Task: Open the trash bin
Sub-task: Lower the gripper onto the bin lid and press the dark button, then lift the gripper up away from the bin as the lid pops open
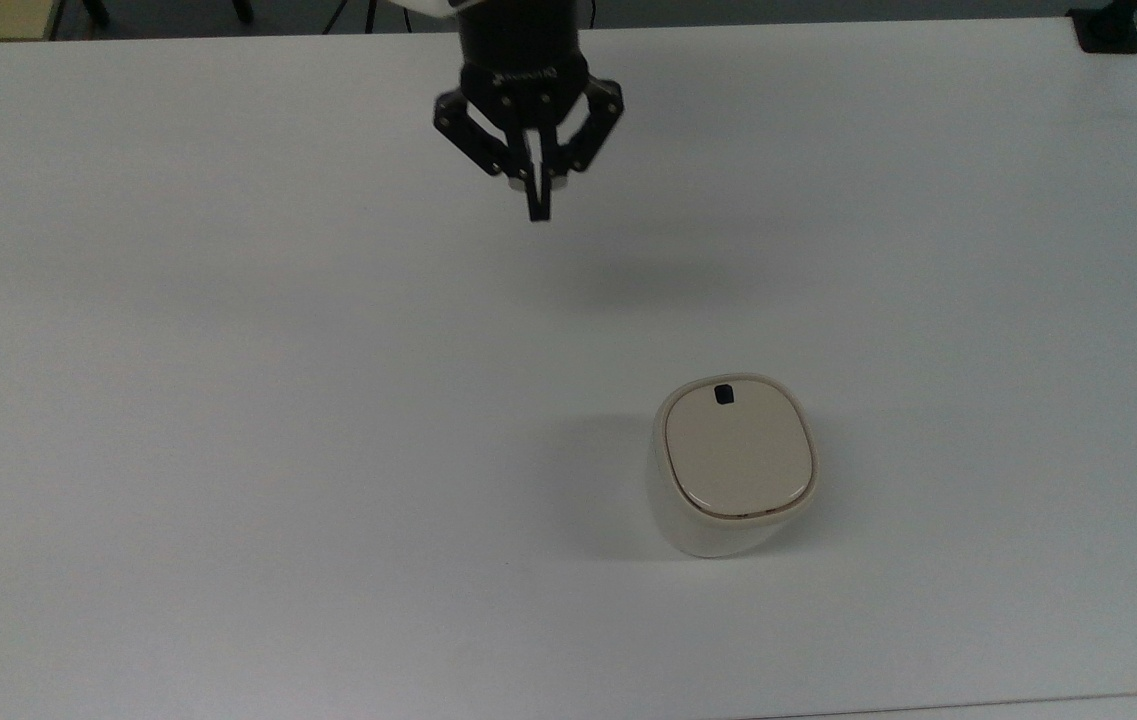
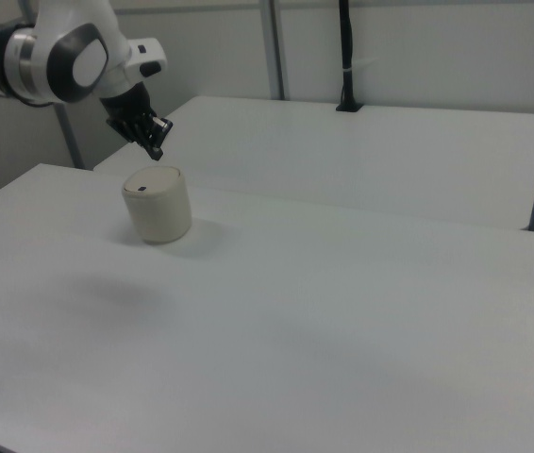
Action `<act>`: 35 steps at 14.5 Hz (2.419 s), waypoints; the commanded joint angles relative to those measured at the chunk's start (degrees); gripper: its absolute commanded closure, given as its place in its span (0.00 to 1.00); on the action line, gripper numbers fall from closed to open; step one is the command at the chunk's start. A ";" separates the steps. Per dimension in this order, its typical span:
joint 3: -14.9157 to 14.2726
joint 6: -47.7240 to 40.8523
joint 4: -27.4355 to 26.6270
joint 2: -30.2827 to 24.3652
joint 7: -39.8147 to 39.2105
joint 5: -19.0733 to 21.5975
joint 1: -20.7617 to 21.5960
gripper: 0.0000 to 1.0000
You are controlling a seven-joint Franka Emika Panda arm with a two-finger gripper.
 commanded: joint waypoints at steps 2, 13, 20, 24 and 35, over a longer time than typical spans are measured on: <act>-0.23 11.24 0.14 6.25 14.89 -3.17 4.57 1.00; -0.49 26.46 4.35 18.38 40.29 -13.10 10.90 1.00; -0.49 26.55 4.80 22.08 43.04 -19.34 11.95 1.00; -0.58 26.29 5.06 20.16 44.96 -19.00 11.52 1.00; -0.23 -17.00 4.54 -1.72 29.52 -6.79 3.70 0.00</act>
